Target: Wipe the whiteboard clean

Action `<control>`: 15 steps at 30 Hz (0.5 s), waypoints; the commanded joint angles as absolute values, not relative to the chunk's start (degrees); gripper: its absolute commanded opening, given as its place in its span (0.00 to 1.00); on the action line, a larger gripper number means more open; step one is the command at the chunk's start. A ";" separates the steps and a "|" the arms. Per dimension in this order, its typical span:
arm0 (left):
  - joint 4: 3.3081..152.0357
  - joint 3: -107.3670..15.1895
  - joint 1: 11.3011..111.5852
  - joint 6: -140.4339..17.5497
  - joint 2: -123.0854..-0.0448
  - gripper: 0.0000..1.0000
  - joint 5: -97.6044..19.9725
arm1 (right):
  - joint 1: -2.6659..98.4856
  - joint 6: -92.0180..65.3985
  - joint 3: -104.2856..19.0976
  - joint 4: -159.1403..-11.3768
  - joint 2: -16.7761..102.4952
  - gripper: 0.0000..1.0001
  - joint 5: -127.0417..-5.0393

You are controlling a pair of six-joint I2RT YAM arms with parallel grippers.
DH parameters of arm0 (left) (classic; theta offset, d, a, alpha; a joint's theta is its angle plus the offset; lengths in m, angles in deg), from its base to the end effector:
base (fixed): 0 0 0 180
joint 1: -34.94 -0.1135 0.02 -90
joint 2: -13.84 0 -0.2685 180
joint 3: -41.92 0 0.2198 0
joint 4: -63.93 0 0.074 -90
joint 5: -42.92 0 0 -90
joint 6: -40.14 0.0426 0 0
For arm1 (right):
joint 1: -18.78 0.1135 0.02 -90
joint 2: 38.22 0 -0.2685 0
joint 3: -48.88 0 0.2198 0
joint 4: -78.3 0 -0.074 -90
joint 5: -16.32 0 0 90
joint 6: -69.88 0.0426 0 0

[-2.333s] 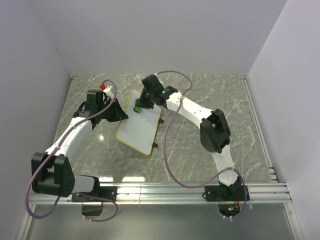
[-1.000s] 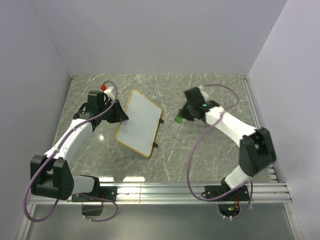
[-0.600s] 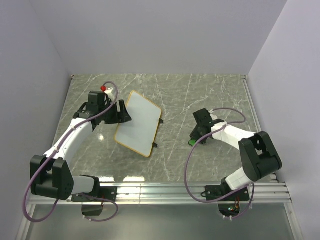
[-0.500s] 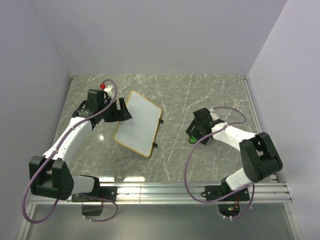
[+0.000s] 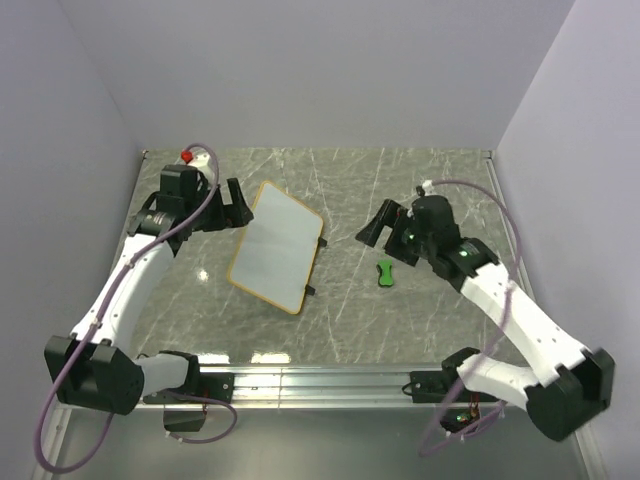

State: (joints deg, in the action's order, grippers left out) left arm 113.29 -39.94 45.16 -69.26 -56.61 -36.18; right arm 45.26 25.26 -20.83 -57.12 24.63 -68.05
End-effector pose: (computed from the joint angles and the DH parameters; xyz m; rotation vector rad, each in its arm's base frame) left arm 0.2318 -0.0500 0.3388 -0.0760 2.2637 -0.4911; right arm 0.1841 0.0964 0.3075 0.3292 2.3221 0.7686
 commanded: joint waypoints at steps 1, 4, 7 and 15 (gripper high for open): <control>116.33 -41.34 45.31 -71.83 -52.87 0.99 -43.99 | 48.83 20.92 -26.36 -54.23 18.30 1.00 -58.57; 116.77 -39.84 45.31 -73.50 -50.68 1.00 -46.19 | 49.28 22.67 -23.49 -49.74 11.90 1.00 -57.95; 118.27 -39.57 45.31 -74.38 -48.92 0.99 -46.90 | 49.28 23.21 -18.49 -47.71 3.37 1.00 -57.07; 123.19 -42.56 45.40 -74.82 -47.51 0.99 -51.73 | 49.28 22.94 -12.14 -45.08 -10.17 1.00 -53.29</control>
State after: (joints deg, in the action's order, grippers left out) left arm 120.81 -39.89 45.16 -73.74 -48.94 -48.86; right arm 49.28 23.64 -13.35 -46.65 -8.88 -55.70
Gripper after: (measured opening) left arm 0.994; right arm 0.996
